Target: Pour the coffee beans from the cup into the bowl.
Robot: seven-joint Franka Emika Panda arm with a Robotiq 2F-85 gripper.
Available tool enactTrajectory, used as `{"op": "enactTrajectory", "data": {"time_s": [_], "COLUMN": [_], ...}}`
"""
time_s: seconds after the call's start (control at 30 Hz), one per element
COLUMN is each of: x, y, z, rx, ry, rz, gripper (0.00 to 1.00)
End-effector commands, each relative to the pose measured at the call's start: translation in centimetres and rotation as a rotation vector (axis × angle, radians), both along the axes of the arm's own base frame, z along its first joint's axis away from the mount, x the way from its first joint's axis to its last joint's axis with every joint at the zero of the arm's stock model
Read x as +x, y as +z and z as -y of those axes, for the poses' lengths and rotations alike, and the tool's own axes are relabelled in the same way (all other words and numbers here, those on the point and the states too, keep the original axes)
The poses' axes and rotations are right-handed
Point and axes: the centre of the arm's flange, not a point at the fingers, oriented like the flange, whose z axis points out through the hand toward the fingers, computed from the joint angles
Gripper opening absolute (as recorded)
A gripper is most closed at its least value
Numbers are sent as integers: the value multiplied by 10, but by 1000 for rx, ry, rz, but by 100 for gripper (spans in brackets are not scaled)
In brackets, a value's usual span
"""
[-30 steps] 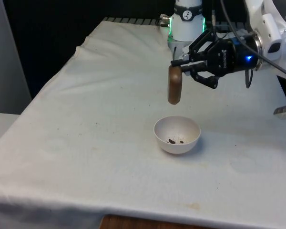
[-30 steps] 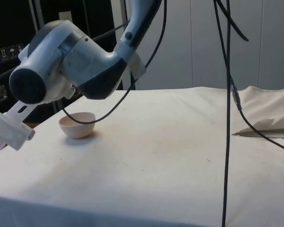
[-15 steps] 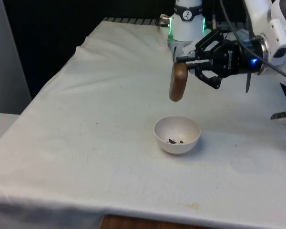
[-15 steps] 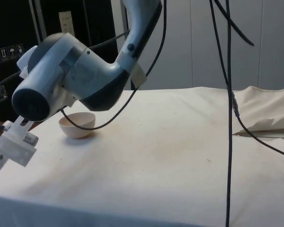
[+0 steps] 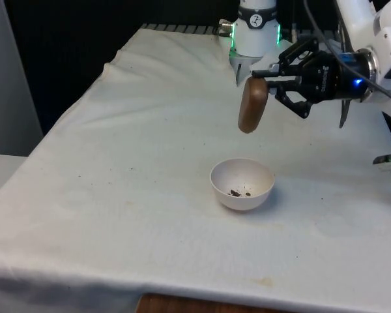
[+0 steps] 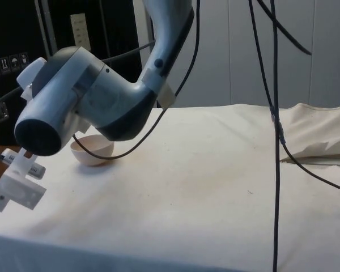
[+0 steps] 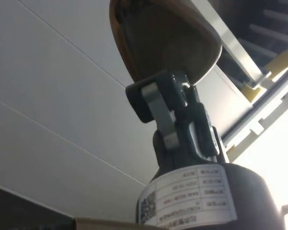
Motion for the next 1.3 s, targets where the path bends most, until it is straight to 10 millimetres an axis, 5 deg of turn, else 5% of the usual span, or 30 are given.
{"op": "enactTrajectory", "data": {"time_s": [0.0,1.27], "x": [0,-2], "y": [-1,-1], "z": [-2,-5], "rx": [-10,-32], "ry": [-3,8], "rz": [3,31], "gripper": [1,1]}}
